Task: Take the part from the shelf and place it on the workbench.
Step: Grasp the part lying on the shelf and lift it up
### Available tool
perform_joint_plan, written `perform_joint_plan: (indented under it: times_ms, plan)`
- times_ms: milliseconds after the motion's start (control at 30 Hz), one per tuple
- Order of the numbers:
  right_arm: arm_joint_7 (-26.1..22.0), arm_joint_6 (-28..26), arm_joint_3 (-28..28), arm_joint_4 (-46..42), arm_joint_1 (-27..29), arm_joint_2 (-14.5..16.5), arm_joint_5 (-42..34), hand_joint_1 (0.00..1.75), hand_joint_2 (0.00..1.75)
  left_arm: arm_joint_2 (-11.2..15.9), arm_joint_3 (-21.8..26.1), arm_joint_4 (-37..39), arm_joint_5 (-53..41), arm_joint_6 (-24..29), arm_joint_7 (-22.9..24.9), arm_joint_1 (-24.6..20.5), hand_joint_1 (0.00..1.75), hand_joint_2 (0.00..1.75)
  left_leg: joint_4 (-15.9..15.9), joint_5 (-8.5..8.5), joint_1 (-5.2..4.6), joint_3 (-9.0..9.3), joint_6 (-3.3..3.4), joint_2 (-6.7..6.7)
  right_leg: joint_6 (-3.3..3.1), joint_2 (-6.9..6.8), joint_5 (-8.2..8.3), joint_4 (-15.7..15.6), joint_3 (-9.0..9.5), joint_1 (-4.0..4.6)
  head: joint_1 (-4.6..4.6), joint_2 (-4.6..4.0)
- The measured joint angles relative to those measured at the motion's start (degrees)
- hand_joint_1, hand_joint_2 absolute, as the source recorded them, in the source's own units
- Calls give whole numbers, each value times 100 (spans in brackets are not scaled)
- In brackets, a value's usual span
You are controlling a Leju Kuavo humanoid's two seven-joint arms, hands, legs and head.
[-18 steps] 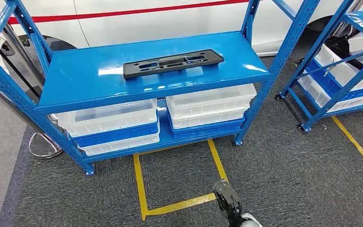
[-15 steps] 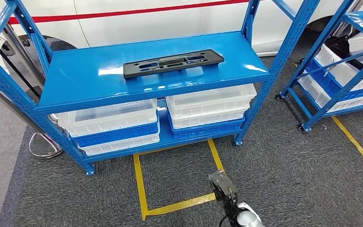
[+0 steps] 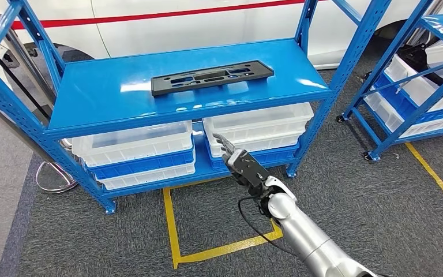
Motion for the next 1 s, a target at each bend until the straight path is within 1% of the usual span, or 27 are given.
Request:
perform_joint_plan:
  times_ms: [200, 367, 633, 1000]
  plan:
    - [11, -324, 486, -381, -631, -98, 825, 0, 0, 26, -266, 0, 103, -20, 47, -90, 0, 0, 0, 1, 0, 0, -1, -1, 1, -1, 1, 0, 0, 0, 0, 0]
    - [43, -582, 843, -470, -969, -167, 1524, 0, 0, 36, -381, -1, 128, -22, 60, -144, 0, 0, 1, 1, 0, 0, -1, -1, 0, -1, 1, 1, -1, 0, 0, 0]
    - [186, -1076, 1511, -570, -1660, -307, 2883, 0, 0, 46, -568, -2, 141, -25, 98, -258, 0, 0, 1, 2, 0, -1, 0, -2, 0, -1, 2, 2, -1, 0, 0, 0]
    - [500, -1626, 2766, -499, -2612, -585, 4622, 0, 0, 48, -777, -22, -111, -28, 84, -439, 0, 0, 1, 4, 0, -1, 1, -2, -1, -2, 3, 2, -2, -1, 0, 0]
